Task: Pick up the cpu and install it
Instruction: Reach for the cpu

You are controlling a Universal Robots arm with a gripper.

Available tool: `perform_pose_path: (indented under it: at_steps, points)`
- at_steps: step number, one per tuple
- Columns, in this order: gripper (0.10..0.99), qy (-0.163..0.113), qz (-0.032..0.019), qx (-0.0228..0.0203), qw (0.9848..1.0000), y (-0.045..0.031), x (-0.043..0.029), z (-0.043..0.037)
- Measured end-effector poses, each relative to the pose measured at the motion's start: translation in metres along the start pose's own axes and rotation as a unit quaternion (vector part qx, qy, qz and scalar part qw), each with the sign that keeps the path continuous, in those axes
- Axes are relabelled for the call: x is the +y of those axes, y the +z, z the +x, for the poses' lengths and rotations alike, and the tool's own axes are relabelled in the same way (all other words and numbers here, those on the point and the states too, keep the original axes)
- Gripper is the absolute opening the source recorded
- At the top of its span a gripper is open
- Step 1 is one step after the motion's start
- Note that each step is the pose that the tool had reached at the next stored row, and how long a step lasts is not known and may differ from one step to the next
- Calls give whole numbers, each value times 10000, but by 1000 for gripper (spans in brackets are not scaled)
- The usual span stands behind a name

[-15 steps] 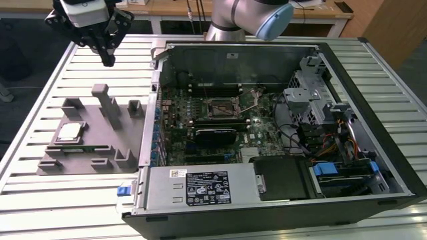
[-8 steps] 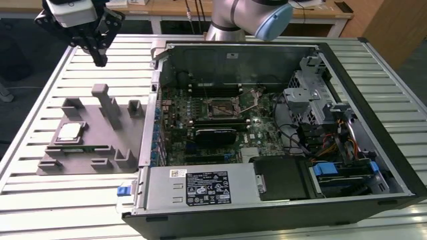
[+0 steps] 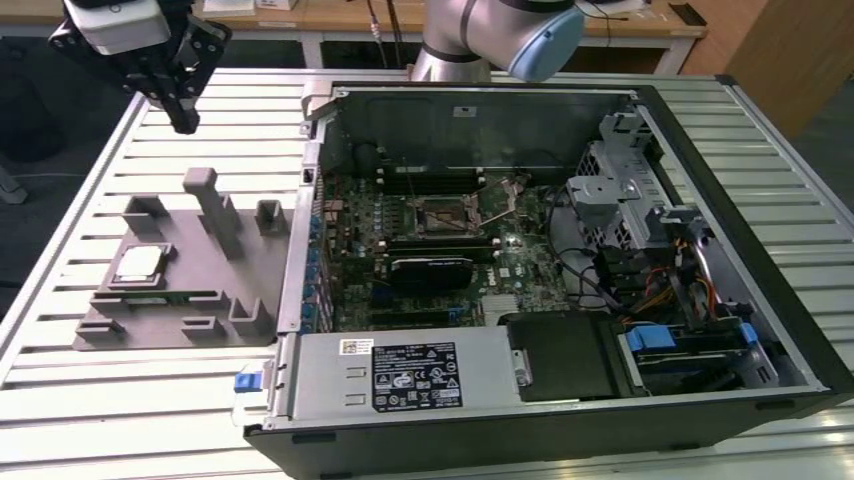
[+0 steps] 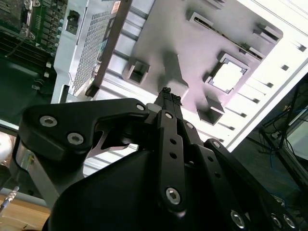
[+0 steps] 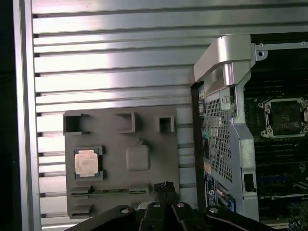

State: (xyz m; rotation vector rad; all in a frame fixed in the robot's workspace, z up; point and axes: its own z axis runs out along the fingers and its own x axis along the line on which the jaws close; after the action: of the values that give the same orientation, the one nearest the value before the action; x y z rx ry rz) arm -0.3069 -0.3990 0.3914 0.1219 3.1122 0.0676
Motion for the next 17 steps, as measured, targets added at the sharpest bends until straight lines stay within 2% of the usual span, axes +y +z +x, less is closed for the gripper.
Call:
perform_pose_path:
  at_steps: [17]
  points:
    - [106, 4, 0, 0, 10000, -3, -22, 287]
